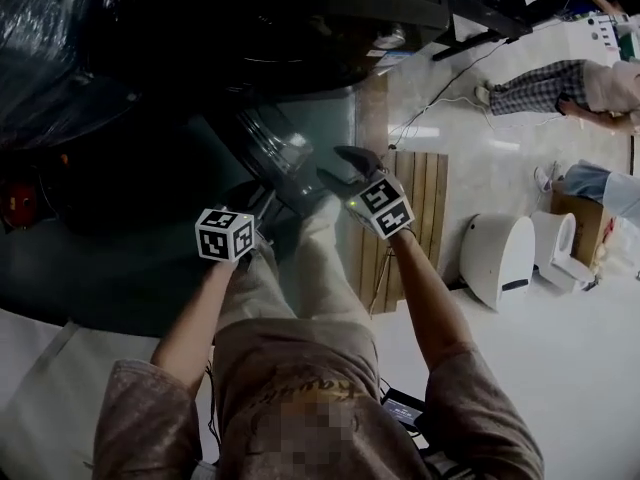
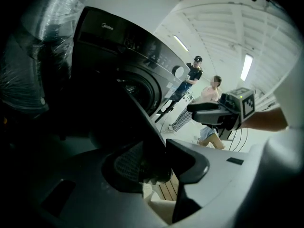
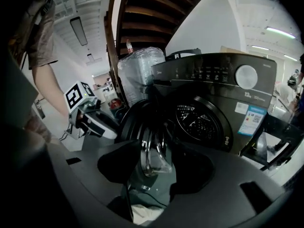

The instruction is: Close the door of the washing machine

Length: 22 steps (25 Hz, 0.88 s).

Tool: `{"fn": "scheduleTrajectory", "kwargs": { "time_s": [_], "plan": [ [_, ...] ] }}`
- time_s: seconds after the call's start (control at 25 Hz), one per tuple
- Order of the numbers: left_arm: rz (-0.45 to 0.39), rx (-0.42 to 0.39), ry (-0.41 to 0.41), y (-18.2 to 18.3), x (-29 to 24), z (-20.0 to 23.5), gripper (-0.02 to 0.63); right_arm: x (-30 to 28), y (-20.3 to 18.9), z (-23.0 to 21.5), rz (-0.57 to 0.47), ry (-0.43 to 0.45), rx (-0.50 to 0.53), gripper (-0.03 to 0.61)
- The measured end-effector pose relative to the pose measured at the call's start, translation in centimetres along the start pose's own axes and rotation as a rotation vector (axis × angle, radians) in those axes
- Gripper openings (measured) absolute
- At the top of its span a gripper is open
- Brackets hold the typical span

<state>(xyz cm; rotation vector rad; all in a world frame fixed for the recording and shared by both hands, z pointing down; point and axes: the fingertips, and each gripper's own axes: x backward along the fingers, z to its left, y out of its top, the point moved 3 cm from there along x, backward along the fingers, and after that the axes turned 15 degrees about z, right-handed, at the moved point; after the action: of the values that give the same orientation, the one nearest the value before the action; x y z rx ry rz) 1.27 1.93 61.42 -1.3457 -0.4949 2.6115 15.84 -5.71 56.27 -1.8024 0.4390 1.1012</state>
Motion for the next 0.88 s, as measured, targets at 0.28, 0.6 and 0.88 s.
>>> {"fn": "scheduleTrajectory", "kwargs": {
  "time_s": [0.28,0.6,0.88],
  "plan": [
    [-0.016,-0.013,0.03,3.3,-2.4,-2.3,0.147,1.8,-3.9,-2.0,-0.022,0.038,-0.029,0.21],
    [-0.053,-0.037,0.006,6.9,-4.5,-3.6,0.133,1.5,-5.9,-3.8,-0.019,0.037,-0.112,0.21],
    [-0.028,-0.115,-0.018,8.9,-5.5,-3.6,0.094,0.9,-6.4,-4.4,-0.081,-0.058,-0.309,0.21]
  ]
}}
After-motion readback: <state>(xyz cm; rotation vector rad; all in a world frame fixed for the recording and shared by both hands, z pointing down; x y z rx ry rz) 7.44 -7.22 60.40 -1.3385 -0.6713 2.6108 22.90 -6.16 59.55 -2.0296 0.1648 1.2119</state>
